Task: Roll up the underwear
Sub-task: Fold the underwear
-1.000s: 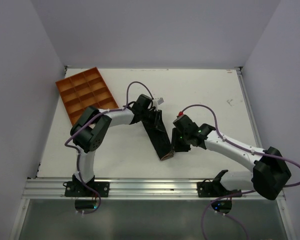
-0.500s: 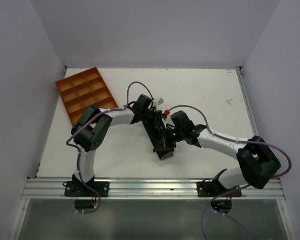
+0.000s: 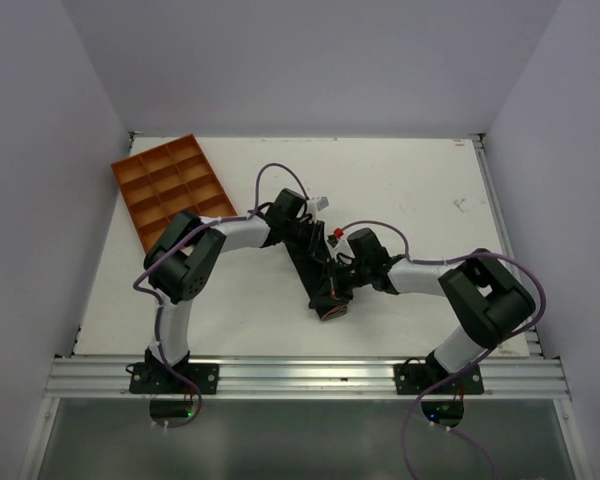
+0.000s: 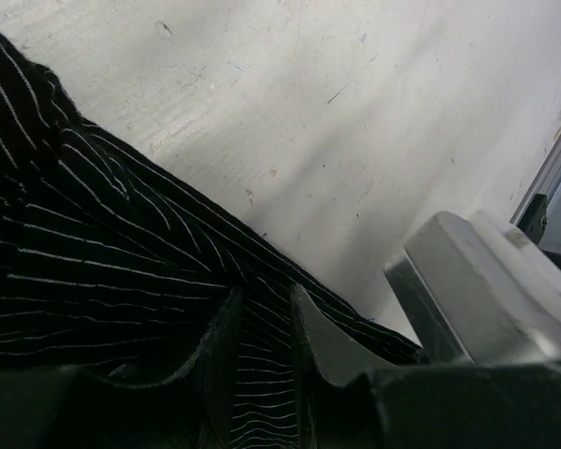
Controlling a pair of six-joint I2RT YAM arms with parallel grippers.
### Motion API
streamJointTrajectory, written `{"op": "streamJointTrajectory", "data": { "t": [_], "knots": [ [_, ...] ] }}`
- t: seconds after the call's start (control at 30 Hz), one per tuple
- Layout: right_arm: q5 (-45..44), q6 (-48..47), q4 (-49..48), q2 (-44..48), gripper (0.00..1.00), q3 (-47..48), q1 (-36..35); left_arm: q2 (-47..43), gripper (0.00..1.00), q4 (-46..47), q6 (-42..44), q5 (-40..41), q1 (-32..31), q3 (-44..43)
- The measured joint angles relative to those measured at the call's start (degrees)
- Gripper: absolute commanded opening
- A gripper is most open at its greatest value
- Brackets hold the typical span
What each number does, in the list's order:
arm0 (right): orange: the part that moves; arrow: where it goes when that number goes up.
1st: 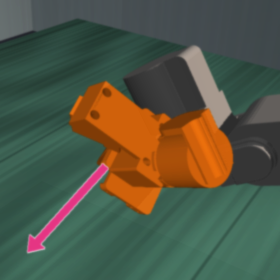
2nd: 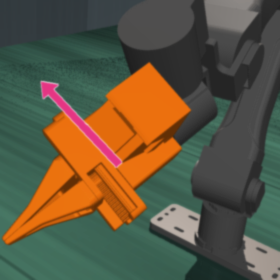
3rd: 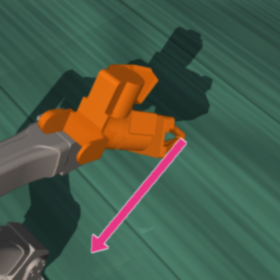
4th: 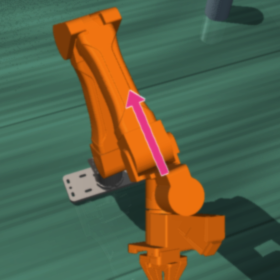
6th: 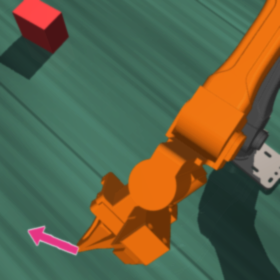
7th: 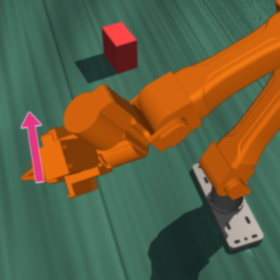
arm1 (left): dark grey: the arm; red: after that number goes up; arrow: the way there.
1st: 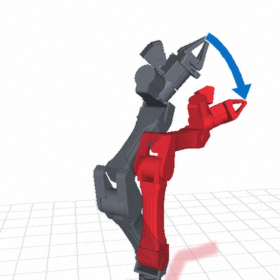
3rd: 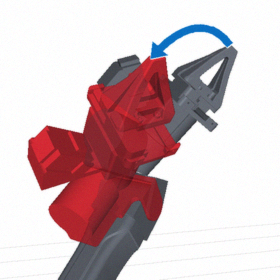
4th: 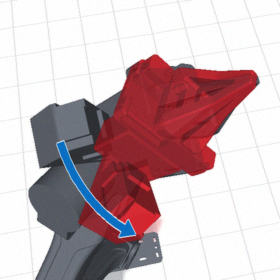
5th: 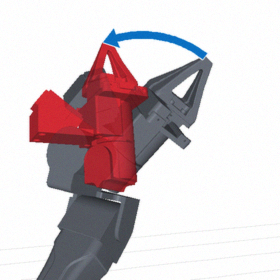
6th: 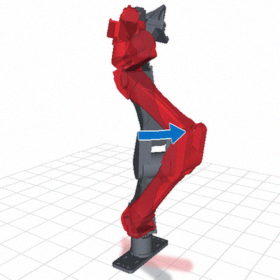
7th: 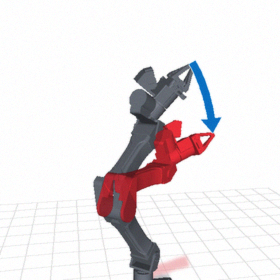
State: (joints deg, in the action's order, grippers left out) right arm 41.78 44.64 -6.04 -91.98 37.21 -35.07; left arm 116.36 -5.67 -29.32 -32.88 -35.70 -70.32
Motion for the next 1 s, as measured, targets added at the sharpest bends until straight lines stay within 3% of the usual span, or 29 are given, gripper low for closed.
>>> {"op": "streamJointTrajectory", "data": {
  "t": [0.5,0.77,1.0],
  "knots": [
    [4.44,1.49,-10.03,-7.06,0.0,-7.02,1.7,0.83,0.31,-2.51,2.12,0.04,0.07,-1.9],
    [7.28,3.52,-16.5,-8.94,0.0,-8.87,2.67,0.66,0.36,-2.97,2.38,0.76,0.13,-2.14],
    [5.68,2.84,-13.29,-6.71,0.0,-8.52,2.84,0.17,0.39,-4.68,2.56,3.43,1.4,-3.37]
  ]
}}
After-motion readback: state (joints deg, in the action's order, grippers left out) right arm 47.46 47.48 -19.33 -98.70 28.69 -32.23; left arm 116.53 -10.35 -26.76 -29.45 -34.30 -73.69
